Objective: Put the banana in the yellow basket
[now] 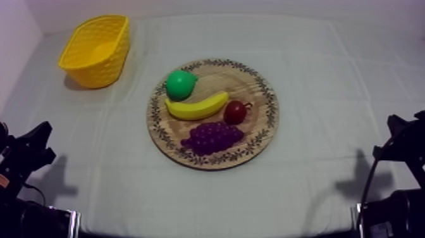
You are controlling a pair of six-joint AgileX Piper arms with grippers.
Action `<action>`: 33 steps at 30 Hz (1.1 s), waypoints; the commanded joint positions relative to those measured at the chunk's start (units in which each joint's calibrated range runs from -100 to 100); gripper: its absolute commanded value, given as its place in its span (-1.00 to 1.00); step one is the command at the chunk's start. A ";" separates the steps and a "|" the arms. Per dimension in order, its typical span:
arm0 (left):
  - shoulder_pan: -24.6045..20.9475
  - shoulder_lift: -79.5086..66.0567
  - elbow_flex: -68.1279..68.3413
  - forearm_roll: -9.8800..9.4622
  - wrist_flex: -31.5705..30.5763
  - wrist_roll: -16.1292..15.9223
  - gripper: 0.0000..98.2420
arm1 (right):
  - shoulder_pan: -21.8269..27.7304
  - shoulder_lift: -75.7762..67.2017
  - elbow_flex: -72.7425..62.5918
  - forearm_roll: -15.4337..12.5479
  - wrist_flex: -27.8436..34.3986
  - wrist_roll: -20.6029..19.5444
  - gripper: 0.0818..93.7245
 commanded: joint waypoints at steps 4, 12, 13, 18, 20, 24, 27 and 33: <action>0.00 0.00 0.04 0.03 0.04 0.02 -1.00 | 0.02 -0.02 -0.03 0.02 0.00 0.04 -1.00; 0.00 0.00 0.04 0.03 0.04 0.02 -1.00 | 0.02 -0.02 -0.03 0.02 0.00 0.04 -1.00; 0.00 0.00 0.04 0.03 0.04 0.02 -1.00 | 0.02 -0.02 -0.03 0.02 0.00 0.04 -1.00; 0.00 0.00 0.04 0.03 0.04 0.02 -1.00 | 0.02 -0.02 -0.03 0.02 0.00 0.04 -1.00; 0.00 0.00 0.04 0.03 0.04 0.02 -1.00 | 0.02 -0.02 -0.03 0.02 0.00 0.04 -1.00; -0.34 0.26 0.04 0.09 -0.11 0.06 -1.00 | 0.02 -0.02 -0.03 0.02 0.00 0.02 -1.00; -0.45 5.69 -0.62 2.61 -6.99 -2.04 -1.00 | 0.02 -0.02 -0.03 0.02 0.00 0.05 -1.00; 9.89 36.21 -31.01 -4.56 -6.17 -1.57 -1.00 | 0.02 -0.02 -0.03 0.02 0.00 -0.03 -1.00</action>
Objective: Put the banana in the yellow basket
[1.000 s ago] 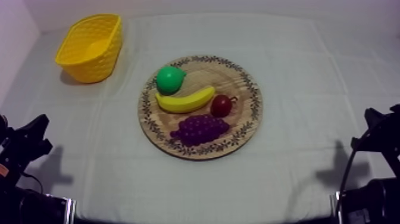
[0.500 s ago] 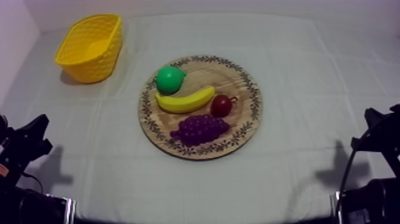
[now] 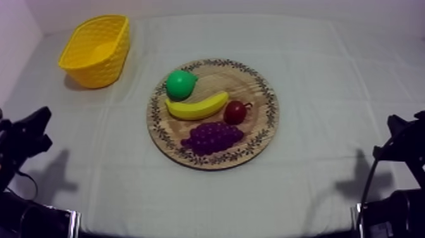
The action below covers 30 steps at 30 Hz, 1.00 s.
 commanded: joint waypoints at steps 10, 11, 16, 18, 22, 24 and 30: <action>11.59 57.23 -56.53 -11.36 17.49 1.72 -1.00 | 0.02 -0.02 -0.03 0.02 0.00 -0.04 -1.00; 12.13 59.75 -57.49 -11.27 16.95 1.01 -1.00 | 0.02 -0.02 -0.03 0.02 0.00 -0.04 -1.00; 14.57 70.63 -61.88 -13.03 15.20 2.22 -1.00 | 0.02 -0.02 -0.03 0.02 0.00 -0.02 -1.00; 14.36 74.79 -64.32 -11.74 16.02 0.95 -1.00 | 0.02 -0.02 -0.03 0.02 0.00 -0.04 -1.00; 13.08 83.78 -70.98 -8.33 21.05 -2.89 -1.00 | 0.02 -0.02 -0.03 0.02 0.00 -0.02 -1.00; 12.76 88.03 -74.20 -7.64 24.22 -4.21 -1.00 | 0.02 -0.02 -0.03 0.02 0.00 -0.02 -1.00; 13.16 97.42 -80.77 -4.91 29.96 -9.26 -0.99 | 0.02 -0.02 -0.03 0.02 0.00 -0.02 -1.00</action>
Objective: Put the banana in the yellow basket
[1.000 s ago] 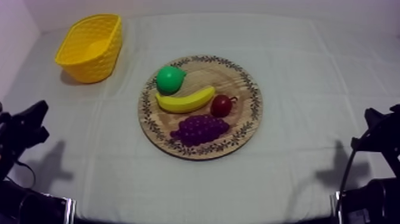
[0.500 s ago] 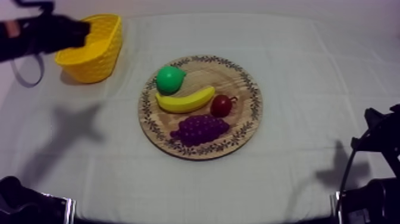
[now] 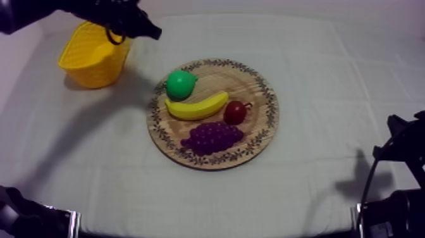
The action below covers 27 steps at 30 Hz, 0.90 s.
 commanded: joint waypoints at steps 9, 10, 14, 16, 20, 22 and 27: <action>2.24 6.53 0.52 4.64 2.82 -11.33 -0.98 | 0.02 -0.02 -0.03 0.02 0.00 0.01 -1.00; 2.48 6.49 0.88 4.75 3.03 -11.71 -0.98 | 0.02 -0.02 -0.03 0.02 0.00 0.01 -1.00; 3.07 6.41 2.22 5.74 4.17 -13.12 -0.98 | 0.02 -0.02 -0.03 0.02 0.00 0.01 -1.00; 3.33 6.47 2.89 6.29 4.59 -13.70 -0.98 | 0.02 -0.02 -0.03 0.02 0.00 0.01 -1.00; 3.38 6.66 4.73 8.01 4.44 -15.02 -0.98 | 0.02 -0.02 -0.03 0.02 0.00 0.01 -1.00; 3.32 6.72 5.67 8.60 3.96 -15.11 -0.98 | 0.02 -0.02 -0.03 0.02 0.00 0.01 -1.00; 3.65 7.79 6.34 8.85 2.90 -13.62 -0.98 | 0.02 -0.02 -0.03 0.02 0.00 0.01 -1.00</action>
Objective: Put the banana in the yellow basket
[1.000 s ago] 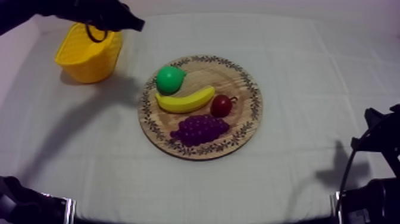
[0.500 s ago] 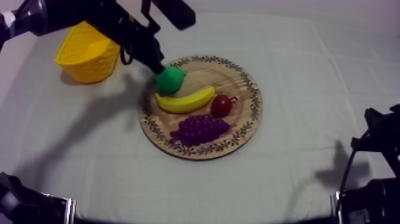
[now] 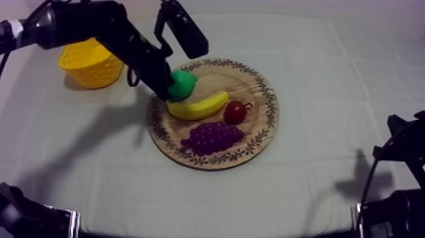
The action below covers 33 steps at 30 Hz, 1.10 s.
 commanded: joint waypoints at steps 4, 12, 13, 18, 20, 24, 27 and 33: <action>0.90 0.74 0.91 -0.72 -1.86 1.89 -0.98 | 0.02 -0.02 -0.03 0.02 0.00 0.01 -1.00; 1.60 2.62 1.99 -2.33 -3.54 2.87 -0.94 | 0.02 -0.02 -0.03 0.02 0.00 0.01 -1.00; 1.73 2.96 1.99 -2.53 -3.66 2.94 -0.89 | 0.02 -0.02 -0.03 0.02 0.00 0.01 -1.00; 2.24 4.49 1.78 -3.45 -4.10 3.39 -0.36 | 0.02 -0.02 -0.03 0.02 0.00 0.01 -1.00; 2.36 4.94 1.32 -3.90 -3.94 3.76 -0.12 | 0.02 -0.02 -0.03 0.02 0.00 0.01 -1.00; 2.72 5.94 0.22 -5.03 -3.24 4.75 0.37 | 0.02 -0.02 -0.03 0.02 0.00 0.01 -1.00; 3.21 6.31 -0.30 -5.91 -2.96 5.65 0.61 | 0.02 -0.02 -0.03 0.02 0.00 0.01 -1.00; 3.73 6.90 -1.23 -6.62 -2.42 6.29 0.83 | 0.02 -0.02 -0.03 0.02 0.00 0.01 -1.00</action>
